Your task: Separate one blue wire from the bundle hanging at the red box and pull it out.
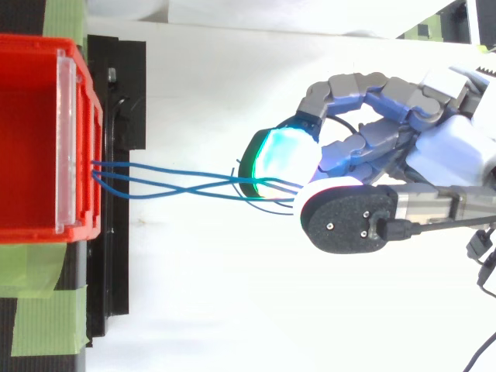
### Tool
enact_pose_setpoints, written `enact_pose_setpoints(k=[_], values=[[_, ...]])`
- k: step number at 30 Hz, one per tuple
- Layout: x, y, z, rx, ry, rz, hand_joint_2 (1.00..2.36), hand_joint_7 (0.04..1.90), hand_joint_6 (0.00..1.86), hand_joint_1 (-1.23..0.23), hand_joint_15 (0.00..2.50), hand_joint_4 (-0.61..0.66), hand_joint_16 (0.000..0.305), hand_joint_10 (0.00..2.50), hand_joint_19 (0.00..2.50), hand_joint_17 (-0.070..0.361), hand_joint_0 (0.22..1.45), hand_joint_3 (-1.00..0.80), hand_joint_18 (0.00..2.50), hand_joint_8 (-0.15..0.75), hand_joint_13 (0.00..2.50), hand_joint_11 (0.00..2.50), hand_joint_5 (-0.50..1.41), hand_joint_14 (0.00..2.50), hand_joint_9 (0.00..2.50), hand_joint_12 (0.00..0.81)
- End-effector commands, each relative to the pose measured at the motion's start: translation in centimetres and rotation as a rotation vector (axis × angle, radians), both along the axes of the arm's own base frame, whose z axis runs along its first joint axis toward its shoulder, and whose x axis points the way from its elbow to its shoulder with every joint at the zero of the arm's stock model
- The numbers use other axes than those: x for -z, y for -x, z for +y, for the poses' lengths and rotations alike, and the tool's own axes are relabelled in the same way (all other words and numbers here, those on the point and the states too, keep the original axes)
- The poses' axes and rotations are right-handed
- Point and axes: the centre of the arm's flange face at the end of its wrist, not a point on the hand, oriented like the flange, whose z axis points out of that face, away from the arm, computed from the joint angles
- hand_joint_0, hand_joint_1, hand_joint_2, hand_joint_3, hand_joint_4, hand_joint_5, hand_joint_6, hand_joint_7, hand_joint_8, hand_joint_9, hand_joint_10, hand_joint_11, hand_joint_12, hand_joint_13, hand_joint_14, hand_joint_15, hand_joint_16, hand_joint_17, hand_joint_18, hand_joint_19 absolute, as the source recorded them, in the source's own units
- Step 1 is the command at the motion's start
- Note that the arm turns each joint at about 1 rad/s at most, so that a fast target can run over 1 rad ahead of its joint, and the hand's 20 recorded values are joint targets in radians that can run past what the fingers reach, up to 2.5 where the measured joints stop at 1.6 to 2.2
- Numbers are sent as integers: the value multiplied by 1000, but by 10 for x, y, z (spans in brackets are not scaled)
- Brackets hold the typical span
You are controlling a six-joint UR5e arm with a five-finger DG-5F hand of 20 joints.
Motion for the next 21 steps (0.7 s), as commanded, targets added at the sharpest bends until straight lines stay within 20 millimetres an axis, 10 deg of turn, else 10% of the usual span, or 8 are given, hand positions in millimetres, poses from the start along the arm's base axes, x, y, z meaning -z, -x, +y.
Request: enact_pose_setpoints(k=[1,21], values=[[0,0,0,0,-1,-1,1021,1042,902,-745,1514,226,44,3,680,99,617,-238,745,312,1306,1644,-235,15,959,305],[0,0,0,0,1,1,1025,1053,884,-770,1507,224,45,4,665,102,629,-152,741,305,1303,1635,-228,15,966,303]])
